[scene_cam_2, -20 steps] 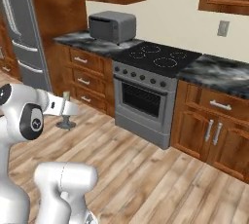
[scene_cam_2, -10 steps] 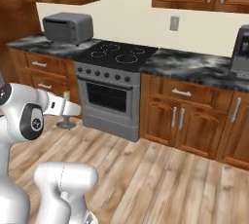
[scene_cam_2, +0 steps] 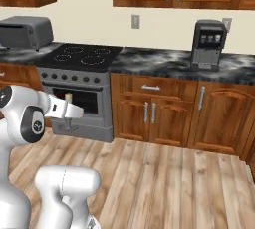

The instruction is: Pick the candle and candle from the dining table and place them in the open cabinet. Close the cabinet after placing the objects.

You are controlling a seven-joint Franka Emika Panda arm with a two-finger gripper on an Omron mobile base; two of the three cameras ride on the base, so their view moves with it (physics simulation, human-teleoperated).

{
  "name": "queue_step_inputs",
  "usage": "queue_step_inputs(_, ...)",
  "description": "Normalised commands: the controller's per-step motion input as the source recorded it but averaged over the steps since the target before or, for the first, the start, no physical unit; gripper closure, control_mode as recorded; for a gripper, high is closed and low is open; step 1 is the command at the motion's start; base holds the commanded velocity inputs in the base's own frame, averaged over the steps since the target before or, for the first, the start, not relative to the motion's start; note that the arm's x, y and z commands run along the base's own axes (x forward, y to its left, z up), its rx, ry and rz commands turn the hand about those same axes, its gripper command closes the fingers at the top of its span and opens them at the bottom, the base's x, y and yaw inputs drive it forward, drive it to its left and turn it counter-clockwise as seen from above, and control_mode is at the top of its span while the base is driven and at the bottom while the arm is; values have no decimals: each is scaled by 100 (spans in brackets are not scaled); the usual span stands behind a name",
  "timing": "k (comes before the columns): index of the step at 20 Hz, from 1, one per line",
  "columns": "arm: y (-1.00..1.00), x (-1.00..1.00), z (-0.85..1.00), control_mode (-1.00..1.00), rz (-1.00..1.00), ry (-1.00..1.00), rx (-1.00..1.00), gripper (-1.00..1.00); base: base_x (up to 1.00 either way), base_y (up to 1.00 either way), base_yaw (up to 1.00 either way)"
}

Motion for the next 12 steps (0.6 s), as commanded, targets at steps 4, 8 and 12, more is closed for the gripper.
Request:
queue_step_inputs(4,0,0,0,100,0,0,0,100,46,1,-29)
queue_step_inputs(8,0,0,0,100,0,0,0,100,51,-25,-18)
queue_step_inputs(12,0,0,0,100,0,0,0,100,62,-57,-11)
